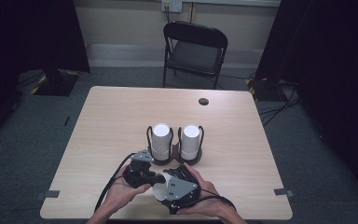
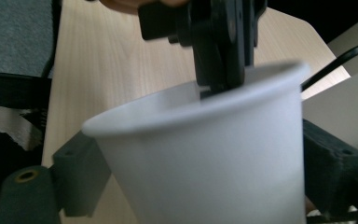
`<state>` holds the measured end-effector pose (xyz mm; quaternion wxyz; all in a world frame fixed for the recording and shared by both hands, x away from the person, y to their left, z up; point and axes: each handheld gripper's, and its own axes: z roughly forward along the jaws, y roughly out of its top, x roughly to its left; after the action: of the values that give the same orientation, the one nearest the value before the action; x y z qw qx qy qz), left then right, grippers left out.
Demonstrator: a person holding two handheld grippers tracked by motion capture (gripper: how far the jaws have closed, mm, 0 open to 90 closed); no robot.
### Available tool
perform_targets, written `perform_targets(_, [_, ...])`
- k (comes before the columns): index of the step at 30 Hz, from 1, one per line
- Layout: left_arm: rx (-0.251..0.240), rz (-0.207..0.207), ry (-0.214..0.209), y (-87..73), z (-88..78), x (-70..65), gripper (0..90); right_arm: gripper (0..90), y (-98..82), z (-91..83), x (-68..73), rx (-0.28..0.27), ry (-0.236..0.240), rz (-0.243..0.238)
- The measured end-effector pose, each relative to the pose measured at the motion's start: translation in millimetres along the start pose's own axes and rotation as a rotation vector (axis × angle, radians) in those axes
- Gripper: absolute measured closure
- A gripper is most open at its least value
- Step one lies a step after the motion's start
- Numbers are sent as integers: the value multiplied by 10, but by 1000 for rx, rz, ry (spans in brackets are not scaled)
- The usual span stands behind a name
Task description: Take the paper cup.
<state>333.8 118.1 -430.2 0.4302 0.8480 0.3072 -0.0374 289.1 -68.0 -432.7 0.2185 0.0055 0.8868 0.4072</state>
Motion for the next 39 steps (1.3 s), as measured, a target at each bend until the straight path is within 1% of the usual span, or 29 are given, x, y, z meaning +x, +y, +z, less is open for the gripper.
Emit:
perform_targets(1, [15,1,5,5,12,0,889,175,-2,-3,0,-6,4,-3])
perform_targets(2, [21,-8,9,5,28,2,890,175,0,-8,6,-10,-4,-8])
perform_targets(3, [23,-7,8,5,28,-3,890,176,2,-16,13,-12,-11,-12])
perform_targets(5, [29,-3,16,5,36,-28,890,176,2,-28,11,-16,-3,-9])
perform_targets(6, [41,-2,13,8,32,-25,890,177,2,-33,11,-19,-4,-11])
perform_targets(8, [39,-7,9,2,47,-17,890,192,4,-35,26,-17,-2,-22])
perform_targets(12, [39,-12,11,8,60,-5,889,200,0,-29,21,-10,-11,-15])
perform_targets(14, [36,-11,12,3,55,-10,889,210,-2,-35,18,-12,-7,-8])
perform_targets(18, [19,-5,24,-11,32,-48,885,227,-10,-64,8,-26,8,2])
perform_targets(20, [13,-2,18,-11,27,-52,883,232,-16,-81,13,-36,2,13])
perform_targets(21, [7,1,22,-13,33,-60,882,234,-19,-88,16,-38,0,19])
perform_targets(22, [8,9,20,-16,36,-63,881,236,-25,-95,18,-39,-3,22])
perform_targets(24, [0,9,31,-23,40,-68,878,238,-40,-102,21,-41,-7,27])
perform_targets(26, [-10,4,32,-33,39,-53,875,241,-55,-103,15,-46,-13,44])
perform_targets(31, [-56,-15,14,-46,16,-16,852,244,-88,-106,-30,-48,-25,76])
perform_targets(33, [-61,-17,8,-45,1,-13,845,245,-95,-111,-43,-53,-31,82])
perform_targets(35, [-63,-8,14,-51,-9,-17,841,245,-95,-114,-48,-58,-29,87])
perform_targets(37, [-68,-6,12,-63,-20,-15,826,245,-98,-111,-49,-59,-29,89])
perform_targets(38, [-81,-14,3,-69,-22,-15,815,245,-102,-113,-54,-60,-30,94])
perform_targets(39, [-82,-14,4,-70,-30,-10,799,245,-110,-114,-63,-61,-34,100])
